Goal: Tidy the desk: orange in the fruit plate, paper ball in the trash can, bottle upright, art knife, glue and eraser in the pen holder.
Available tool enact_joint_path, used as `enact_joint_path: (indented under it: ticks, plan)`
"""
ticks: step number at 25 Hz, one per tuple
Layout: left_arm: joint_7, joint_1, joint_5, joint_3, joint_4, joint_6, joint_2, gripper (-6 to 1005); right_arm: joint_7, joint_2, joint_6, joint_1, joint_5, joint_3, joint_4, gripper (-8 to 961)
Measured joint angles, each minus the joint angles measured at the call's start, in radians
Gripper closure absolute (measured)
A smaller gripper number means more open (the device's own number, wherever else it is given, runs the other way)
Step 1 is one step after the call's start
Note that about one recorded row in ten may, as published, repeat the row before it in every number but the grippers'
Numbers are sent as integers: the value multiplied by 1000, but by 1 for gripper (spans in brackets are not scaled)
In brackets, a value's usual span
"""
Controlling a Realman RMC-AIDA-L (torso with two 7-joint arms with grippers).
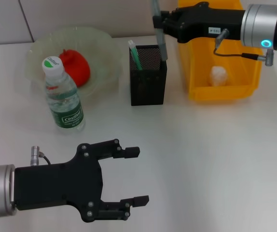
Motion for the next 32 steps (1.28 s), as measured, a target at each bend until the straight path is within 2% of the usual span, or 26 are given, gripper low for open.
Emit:
enact_joint_path:
  ticks: [7, 11, 18, 32]
  plan:
    - [-1, -2, -6, 1, -2, 1, 0, 212, -52, 0, -4, 20, 21, 29, 45, 824]
    - [-1, -3, -11, 2, -2, 2, 0, 211, -77, -2, -4, 63, 27, 90, 121, 824]
    - [6, -14, -46, 2, -49, 0, 0, 211, -128, -3, 0, 113, 28, 120, 216, 824]
    - [11, -31, -52, 4, -81, -2, -2, 211, -180, 0, 11, 117, 58, 122, 292, 825]
